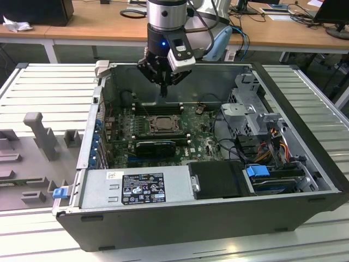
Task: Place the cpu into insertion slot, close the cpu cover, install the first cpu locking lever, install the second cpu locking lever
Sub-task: 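Install the first cpu locking lever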
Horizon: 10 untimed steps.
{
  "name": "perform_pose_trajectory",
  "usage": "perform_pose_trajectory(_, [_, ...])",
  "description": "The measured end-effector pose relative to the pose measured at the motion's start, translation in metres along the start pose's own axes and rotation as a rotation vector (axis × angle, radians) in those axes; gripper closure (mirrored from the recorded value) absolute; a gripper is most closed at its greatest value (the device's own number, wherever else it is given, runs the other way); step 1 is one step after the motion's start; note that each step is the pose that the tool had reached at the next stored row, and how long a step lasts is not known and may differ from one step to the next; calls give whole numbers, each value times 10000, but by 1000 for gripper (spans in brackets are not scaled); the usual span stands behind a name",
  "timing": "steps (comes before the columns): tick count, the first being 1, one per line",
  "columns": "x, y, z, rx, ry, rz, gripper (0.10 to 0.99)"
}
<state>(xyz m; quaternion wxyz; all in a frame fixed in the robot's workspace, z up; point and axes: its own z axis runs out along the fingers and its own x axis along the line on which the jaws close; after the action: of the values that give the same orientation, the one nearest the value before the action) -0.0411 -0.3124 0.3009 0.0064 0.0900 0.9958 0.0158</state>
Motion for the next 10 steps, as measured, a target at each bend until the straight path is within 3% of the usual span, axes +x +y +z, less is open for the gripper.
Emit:
perform_pose_trajectory(6, [0, 0, 0, -10, 34, -1043, 980])
perform_pose_trajectory(10, [1, 0, 0, -20, 69, -2092, 980])
